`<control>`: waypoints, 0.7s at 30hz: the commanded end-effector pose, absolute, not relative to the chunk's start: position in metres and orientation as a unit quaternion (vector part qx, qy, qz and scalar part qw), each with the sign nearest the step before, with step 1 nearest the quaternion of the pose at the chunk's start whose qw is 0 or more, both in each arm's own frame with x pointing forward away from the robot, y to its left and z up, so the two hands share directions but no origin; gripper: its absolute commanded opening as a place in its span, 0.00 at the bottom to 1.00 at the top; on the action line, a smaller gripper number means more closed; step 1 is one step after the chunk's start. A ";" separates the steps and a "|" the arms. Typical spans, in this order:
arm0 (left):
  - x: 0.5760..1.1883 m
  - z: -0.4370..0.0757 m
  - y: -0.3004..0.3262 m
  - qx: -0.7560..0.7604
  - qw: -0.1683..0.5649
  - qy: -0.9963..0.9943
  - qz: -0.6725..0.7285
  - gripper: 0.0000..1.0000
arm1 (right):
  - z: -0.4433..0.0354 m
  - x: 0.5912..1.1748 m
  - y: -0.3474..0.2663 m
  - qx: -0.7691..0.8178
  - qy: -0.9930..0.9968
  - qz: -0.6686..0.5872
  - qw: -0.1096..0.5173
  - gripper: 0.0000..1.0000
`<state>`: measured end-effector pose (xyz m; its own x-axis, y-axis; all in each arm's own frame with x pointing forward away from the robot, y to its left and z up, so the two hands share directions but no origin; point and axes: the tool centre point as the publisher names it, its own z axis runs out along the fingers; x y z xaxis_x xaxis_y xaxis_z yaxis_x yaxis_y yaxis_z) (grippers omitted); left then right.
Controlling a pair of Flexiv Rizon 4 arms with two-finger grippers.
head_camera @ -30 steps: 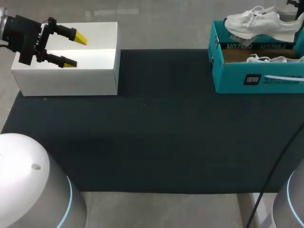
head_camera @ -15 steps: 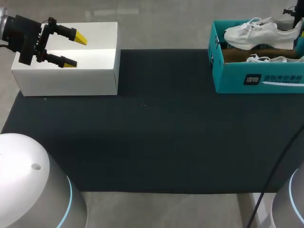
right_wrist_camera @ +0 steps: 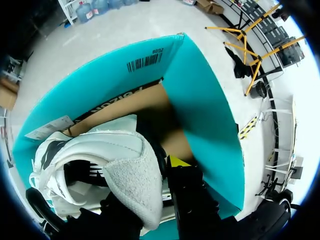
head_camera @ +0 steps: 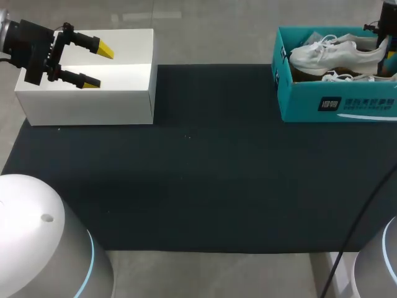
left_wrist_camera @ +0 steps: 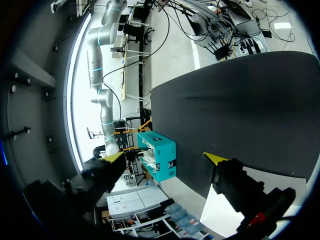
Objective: Take the shoe out of the shoebox, open the shoe tongue, remove and reinsert the insole, then place the shoe into the shoebox
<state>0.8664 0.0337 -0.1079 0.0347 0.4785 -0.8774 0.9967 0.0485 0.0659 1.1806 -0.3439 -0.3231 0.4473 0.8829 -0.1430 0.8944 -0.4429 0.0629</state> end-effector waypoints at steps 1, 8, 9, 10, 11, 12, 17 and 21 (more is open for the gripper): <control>0.867 -0.107 0.034 0.606 0.388 0.610 -0.332 1.00 | -0.332 1.192 -0.346 0.847 0.510 -0.130 -0.069 0.00; 0.867 -0.107 0.034 0.606 0.388 0.610 -0.332 1.00 | -0.341 1.188 -0.346 0.843 0.512 -0.150 -0.070 0.00; 0.867 -0.107 0.034 0.606 0.388 0.610 -0.332 1.00 | -0.344 1.187 -0.347 0.842 0.512 -0.152 -0.072 0.00; 0.867 -0.107 0.034 0.606 0.388 0.610 -0.332 1.00 | -0.345 1.186 -0.347 0.843 0.511 -0.153 -0.075 0.00; 0.867 -0.107 0.034 0.606 0.388 0.610 -0.332 1.00 | -0.347 1.185 -0.347 0.842 0.511 -0.154 -0.076 0.00; 0.867 -0.107 0.034 0.606 0.388 0.610 -0.332 1.00 | -0.349 1.184 -0.347 0.842 0.511 -0.157 -0.079 0.00; 0.867 -0.107 0.034 0.606 0.388 0.610 -0.332 1.00 | -0.357 1.180 -0.343 0.839 0.511 -0.165 -0.088 0.00; 0.867 -0.107 0.034 0.606 0.388 0.610 -0.332 1.00 | -0.360 1.177 -0.342 0.838 0.510 -0.168 -0.093 0.00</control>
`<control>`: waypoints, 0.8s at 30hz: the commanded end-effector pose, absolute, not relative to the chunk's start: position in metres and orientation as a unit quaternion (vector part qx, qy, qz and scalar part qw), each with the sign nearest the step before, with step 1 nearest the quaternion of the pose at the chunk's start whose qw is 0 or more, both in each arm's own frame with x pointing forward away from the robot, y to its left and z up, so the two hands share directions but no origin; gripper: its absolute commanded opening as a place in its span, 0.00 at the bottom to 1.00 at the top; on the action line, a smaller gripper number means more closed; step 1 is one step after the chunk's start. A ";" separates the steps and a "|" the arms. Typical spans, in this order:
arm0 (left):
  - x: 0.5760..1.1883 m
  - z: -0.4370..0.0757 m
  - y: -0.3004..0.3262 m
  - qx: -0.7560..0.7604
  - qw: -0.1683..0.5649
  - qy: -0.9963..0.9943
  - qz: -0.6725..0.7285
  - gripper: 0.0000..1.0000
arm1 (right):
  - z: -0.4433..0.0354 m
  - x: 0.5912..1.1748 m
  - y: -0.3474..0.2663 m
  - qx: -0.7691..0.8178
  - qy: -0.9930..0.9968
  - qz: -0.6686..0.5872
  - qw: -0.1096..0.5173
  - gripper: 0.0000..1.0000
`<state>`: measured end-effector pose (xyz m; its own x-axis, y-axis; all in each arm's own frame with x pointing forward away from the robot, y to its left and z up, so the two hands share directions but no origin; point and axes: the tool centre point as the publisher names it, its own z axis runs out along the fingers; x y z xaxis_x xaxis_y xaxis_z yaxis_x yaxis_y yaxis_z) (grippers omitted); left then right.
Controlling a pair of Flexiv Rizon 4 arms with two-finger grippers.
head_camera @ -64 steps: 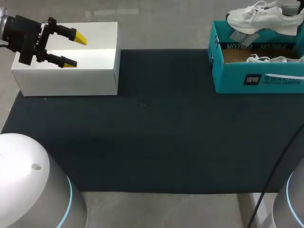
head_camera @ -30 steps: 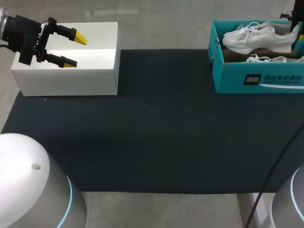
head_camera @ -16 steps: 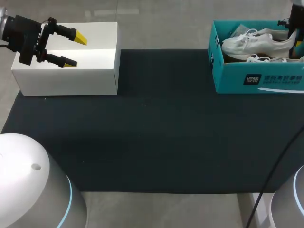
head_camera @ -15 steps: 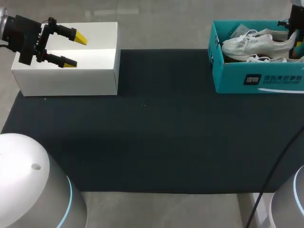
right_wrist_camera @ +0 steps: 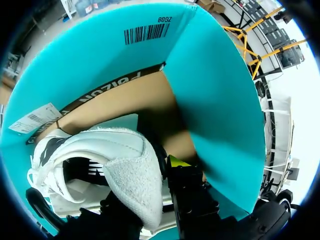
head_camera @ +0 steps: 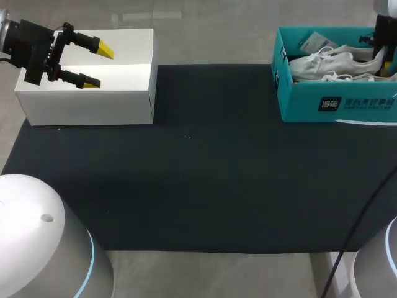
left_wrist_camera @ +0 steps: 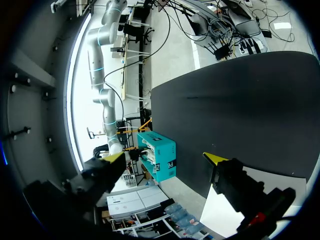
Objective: Take the shoe out of the shoebox, open the shoe tongue, remove and reinsert the insole, then place the shoe into the shoebox
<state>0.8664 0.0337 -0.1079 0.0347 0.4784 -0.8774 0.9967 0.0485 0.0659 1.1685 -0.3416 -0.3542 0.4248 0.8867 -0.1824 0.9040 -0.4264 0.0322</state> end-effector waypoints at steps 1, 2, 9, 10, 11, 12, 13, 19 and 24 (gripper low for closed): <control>0.867 -0.107 0.034 0.606 0.388 0.610 -0.332 1.00 | -0.360 1.176 -0.342 0.838 0.510 -0.170 -0.095 0.00; 0.867 -0.107 0.034 0.606 0.388 0.610 -0.332 1.00 | -0.362 1.175 -0.342 0.838 0.509 -0.171 -0.096 0.00; 0.867 -0.107 0.034 0.606 0.388 0.610 -0.332 1.00 | -0.367 1.171 -0.346 0.844 0.497 -0.176 -0.100 0.00; 0.867 -0.107 0.034 0.606 0.388 0.610 -0.332 1.00 | -0.368 1.171 -0.347 0.845 0.494 -0.176 -0.100 0.00; 0.867 -0.107 0.034 0.606 0.388 0.610 -0.332 1.00 | -0.368 1.171 -0.348 0.847 0.492 -0.176 -0.100 0.00; 0.867 -0.107 0.034 0.606 0.388 0.610 -0.332 1.00 | -0.368 1.171 -0.350 0.849 0.489 -0.176 -0.100 0.00; 0.867 -0.107 0.034 0.606 0.388 0.610 -0.332 1.00 | -0.369 1.171 -0.351 0.850 0.487 -0.177 -0.100 0.00; 0.867 -0.107 0.034 0.606 0.388 0.610 -0.332 1.00 | -0.371 1.176 -0.358 0.853 0.480 -0.177 -0.098 0.00; 0.867 -0.107 0.034 0.606 0.388 0.610 -0.332 1.00 | -0.375 1.178 -0.359 0.850 0.484 -0.180 -0.101 0.00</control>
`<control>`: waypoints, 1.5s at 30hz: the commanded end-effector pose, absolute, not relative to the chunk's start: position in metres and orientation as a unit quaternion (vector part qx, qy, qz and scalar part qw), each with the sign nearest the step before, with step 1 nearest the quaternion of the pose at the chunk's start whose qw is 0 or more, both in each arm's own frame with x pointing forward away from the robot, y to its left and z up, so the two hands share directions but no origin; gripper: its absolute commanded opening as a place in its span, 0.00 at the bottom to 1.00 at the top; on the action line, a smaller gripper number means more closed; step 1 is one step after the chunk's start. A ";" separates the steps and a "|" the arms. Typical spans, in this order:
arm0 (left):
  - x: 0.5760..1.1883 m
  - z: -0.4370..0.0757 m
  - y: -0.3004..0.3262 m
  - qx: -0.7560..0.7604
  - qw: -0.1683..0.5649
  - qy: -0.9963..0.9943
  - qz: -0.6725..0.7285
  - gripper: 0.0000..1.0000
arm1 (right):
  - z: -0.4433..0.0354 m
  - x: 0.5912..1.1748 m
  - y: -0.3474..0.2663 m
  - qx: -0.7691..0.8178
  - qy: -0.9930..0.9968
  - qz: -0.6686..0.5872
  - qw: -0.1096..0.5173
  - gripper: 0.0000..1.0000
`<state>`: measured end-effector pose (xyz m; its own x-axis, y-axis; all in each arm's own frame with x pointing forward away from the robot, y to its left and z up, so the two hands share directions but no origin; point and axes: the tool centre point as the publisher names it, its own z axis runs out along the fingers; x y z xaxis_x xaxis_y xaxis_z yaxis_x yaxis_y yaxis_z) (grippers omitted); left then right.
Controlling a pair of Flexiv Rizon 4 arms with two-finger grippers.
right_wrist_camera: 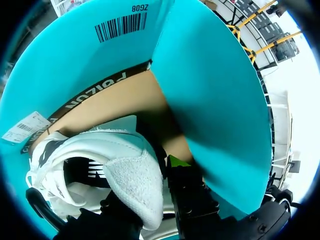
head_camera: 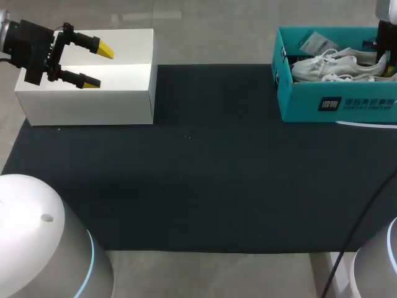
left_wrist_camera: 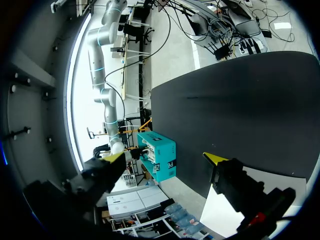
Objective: Take the shoe out of the shoebox, open the shoe tongue, remove and reinsert the insole, then place the shoe into the shoebox
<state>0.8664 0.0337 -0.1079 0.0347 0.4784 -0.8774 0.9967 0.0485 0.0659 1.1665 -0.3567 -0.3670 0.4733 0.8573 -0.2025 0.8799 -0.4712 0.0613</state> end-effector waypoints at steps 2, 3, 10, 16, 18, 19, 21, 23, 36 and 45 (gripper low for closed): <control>0.867 -0.107 0.034 0.606 0.388 0.610 -0.332 1.00 | -0.381 1.175 -0.359 0.850 0.481 -0.185 -0.110 0.00; 0.867 -0.107 0.034 0.606 0.388 0.610 -0.332 1.00 | -0.383 1.173 -0.359 0.850 0.479 -0.187 -0.113 0.00; 0.867 -0.107 0.034 0.606 0.388 0.610 -0.332 1.00 | -0.380 1.166 -0.356 0.847 0.483 -0.188 -0.116 0.62; 0.867 -0.107 0.034 0.606 0.388 0.610 -0.332 1.00 | -0.362 1.166 -0.357 0.849 0.488 -0.175 -0.102 0.89; 0.867 -0.107 0.034 0.606 0.388 0.610 -0.332 1.00 | -0.356 1.167 -0.355 0.848 0.492 -0.170 -0.097 0.88; 0.867 -0.107 0.034 0.606 0.388 0.610 -0.332 1.00 | -0.352 1.167 -0.354 0.848 0.495 -0.165 -0.095 0.88; 0.867 -0.107 0.034 0.606 0.388 0.610 -0.332 1.00 | -0.344 1.168 -0.351 0.847 0.497 -0.161 -0.092 0.89; 0.867 -0.107 0.034 0.606 0.388 0.610 -0.332 1.00 | -0.336 1.169 -0.348 0.846 0.502 -0.155 -0.089 0.89; 0.867 -0.107 0.034 0.606 0.388 0.610 -0.332 1.00 | -0.265 1.167 -0.318 0.843 0.528 -0.082 -0.068 1.00; 0.867 -0.107 0.034 0.606 0.388 0.610 -0.332 1.00 | -0.228 1.137 -0.274 0.793 0.605 -0.049 -0.045 1.00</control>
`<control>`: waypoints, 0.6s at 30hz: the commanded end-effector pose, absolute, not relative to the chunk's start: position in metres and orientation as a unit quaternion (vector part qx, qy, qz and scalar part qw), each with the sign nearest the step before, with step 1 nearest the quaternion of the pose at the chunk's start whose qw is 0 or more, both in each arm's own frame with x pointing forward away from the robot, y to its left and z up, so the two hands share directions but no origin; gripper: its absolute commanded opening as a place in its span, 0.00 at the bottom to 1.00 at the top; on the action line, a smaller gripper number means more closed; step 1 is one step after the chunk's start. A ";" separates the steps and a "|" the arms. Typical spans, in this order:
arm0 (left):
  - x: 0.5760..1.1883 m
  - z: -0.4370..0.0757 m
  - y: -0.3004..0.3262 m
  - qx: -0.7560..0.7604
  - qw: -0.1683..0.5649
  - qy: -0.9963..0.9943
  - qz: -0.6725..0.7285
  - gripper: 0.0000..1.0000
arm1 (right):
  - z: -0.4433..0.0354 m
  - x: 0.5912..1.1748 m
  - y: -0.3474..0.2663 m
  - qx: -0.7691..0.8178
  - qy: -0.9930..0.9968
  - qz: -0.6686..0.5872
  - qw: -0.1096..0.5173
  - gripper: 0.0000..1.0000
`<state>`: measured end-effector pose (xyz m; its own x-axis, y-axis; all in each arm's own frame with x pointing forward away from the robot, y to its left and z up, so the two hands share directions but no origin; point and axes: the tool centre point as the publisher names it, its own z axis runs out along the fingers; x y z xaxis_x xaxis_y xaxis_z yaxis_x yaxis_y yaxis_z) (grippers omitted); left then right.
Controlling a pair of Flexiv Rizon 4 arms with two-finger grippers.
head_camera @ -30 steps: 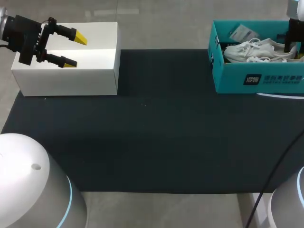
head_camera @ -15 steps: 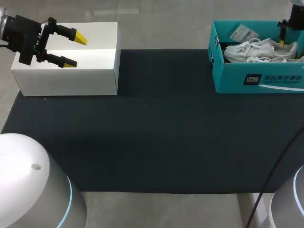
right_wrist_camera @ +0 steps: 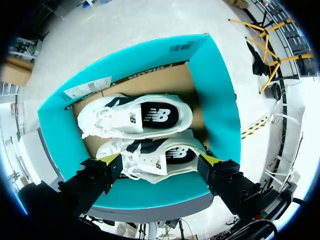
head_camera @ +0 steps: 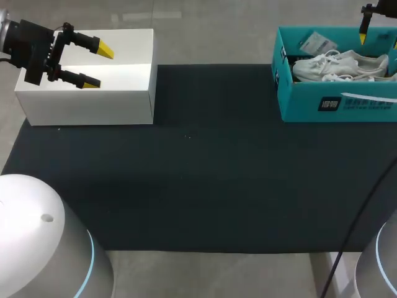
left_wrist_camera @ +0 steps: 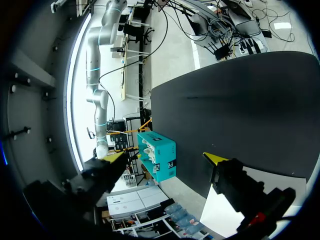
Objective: Take the shoe out of the shoebox, open the shoe tongue, remove and reinsert the insole, then place the shoe into the shoebox
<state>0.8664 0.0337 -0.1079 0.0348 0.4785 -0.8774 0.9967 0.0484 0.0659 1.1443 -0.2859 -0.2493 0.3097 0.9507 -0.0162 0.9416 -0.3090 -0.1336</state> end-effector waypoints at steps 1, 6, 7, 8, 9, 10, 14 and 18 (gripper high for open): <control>0.867 -0.107 0.034 0.606 0.388 0.610 -0.332 1.00 | -0.225 1.132 -0.270 -0.786 -0.614 0.050 0.040 1.00; 0.867 -0.107 0.034 0.606 0.388 0.610 -0.332 1.00 | -0.214 1.105 -0.253 -0.761 -0.646 0.056 0.015 1.00; 0.867 -0.107 0.034 0.606 0.388 0.610 -0.332 1.00 | -0.211 1.099 -0.250 -0.758 -0.650 0.056 0.012 1.00; 0.867 -0.107 0.034 0.606 0.388 0.610 -0.332 1.00 | -0.208 1.093 -0.247 -0.755 -0.654 0.055 0.010 1.00; 0.867 -0.107 0.034 0.606 0.388 0.610 -0.332 1.00 | -0.205 1.087 -0.245 -0.751 -0.659 0.055 0.006 1.00; 0.867 -0.107 0.034 0.606 0.388 0.610 -0.332 1.00 | -0.203 1.081 -0.242 -0.744 -0.666 0.054 0.001 1.00; 0.867 -0.107 0.034 0.606 0.388 0.610 -0.332 1.00 | -0.193 1.056 -0.230 -0.703 -0.709 0.048 -0.023 1.00; 0.867 -0.107 0.034 0.606 0.388 0.610 -0.332 1.00 | -0.187 1.032 -0.221 -0.684 -0.727 0.050 -0.032 1.00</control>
